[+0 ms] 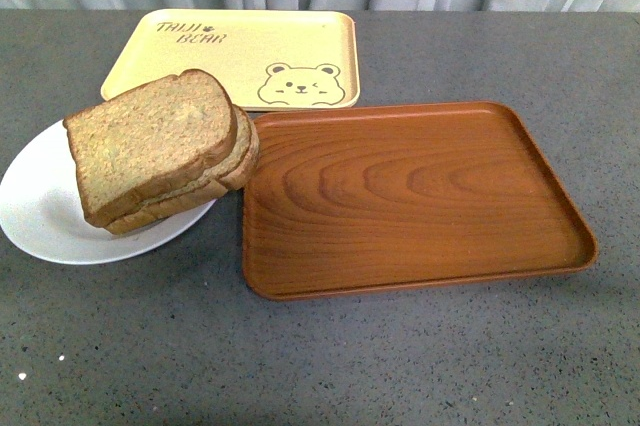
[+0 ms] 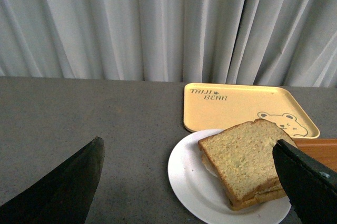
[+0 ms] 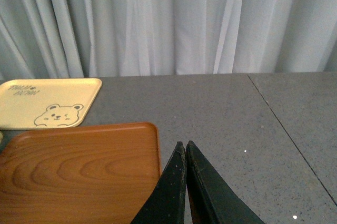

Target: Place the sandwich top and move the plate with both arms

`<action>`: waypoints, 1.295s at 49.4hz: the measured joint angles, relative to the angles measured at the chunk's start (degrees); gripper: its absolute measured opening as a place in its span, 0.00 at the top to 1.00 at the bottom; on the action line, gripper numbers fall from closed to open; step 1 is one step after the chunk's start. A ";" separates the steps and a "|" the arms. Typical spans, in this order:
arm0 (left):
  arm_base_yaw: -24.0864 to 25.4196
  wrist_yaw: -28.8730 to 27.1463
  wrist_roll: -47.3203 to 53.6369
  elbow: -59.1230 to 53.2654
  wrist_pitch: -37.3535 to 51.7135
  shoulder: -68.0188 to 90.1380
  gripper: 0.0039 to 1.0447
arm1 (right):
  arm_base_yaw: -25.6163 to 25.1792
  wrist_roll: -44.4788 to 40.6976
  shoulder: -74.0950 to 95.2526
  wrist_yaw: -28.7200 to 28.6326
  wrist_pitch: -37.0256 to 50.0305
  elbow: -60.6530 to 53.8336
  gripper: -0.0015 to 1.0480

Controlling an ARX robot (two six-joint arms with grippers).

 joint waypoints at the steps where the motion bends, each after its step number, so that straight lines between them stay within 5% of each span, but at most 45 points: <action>1: 0.00 0.00 -0.02 0.02 0.00 0.00 0.08 | 0.00 0.00 -0.07 -0.02 -0.04 0.02 0.98; 5: 0.00 0.00 -0.02 0.00 0.00 0.00 0.08 | 0.00 -0.07 -0.09 -0.02 -0.09 0.02 0.98; 21: 0.00 0.04 -0.02 0.02 -0.02 0.00 0.08 | 0.00 -0.07 -0.17 -0.02 -0.09 0.02 0.36; 27: 4.83 18.29 -13.14 7.78 -16.02 13.62 0.08 | 0.00 -0.07 -0.17 -0.20 -0.09 0.02 0.17; 30: 5.81 23.74 -22.77 9.84 -13.29 26.71 0.08 | 0.00 -0.02 -0.22 -0.13 -0.09 0.02 0.07; 44: 10.82 24.20 -34.60 15.12 16.22 63.84 0.08 | 0.00 -0.04 -0.22 -0.09 -0.09 0.02 0.09; 64: 13.42 20.96 -38.36 19.37 33.55 93.02 0.08 | 0.00 -0.04 -0.22 -0.09 -0.09 0.02 0.09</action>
